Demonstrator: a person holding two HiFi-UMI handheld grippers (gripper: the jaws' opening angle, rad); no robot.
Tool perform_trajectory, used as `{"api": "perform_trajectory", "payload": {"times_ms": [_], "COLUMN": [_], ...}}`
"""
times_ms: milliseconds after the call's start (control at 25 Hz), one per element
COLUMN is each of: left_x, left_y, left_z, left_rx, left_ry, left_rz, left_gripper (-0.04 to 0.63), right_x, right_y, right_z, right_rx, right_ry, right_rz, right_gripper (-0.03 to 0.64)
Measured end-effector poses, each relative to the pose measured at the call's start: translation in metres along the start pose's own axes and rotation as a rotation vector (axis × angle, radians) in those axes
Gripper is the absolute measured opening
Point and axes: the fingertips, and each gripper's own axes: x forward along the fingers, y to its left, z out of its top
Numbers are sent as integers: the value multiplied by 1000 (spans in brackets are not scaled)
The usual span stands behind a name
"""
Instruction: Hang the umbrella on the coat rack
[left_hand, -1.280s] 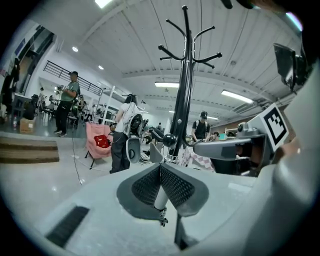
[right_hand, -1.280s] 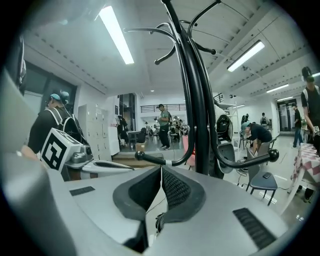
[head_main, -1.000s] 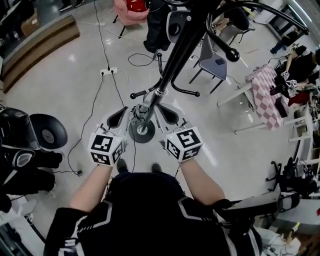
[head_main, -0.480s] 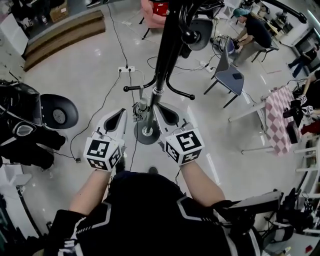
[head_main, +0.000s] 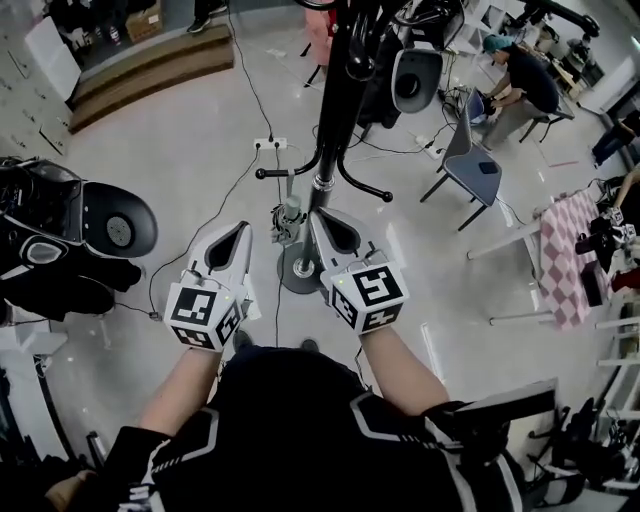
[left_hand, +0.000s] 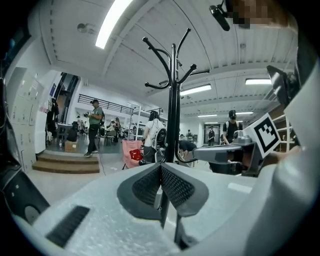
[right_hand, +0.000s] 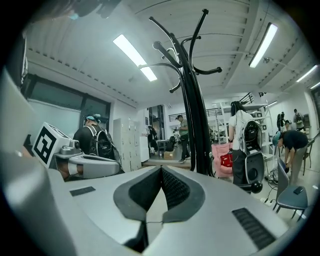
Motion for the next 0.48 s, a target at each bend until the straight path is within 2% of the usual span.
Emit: {"api": "perform_trajectory", "payload": {"times_ms": [320,480], "left_x": [-9,-13], "left_y": [11,10], "left_z": [1,3], "left_rx": [-16,3], "left_ry": [5,-3], "left_rz": [-47,-90], "left_gripper": [11,11], "right_x": [5,9], "right_y": [13,16], "right_z": [13,12], "right_rx": [2,12], "right_ry": [-30,-29], "right_rz": [-48,-75], "right_gripper": [8,8]}}
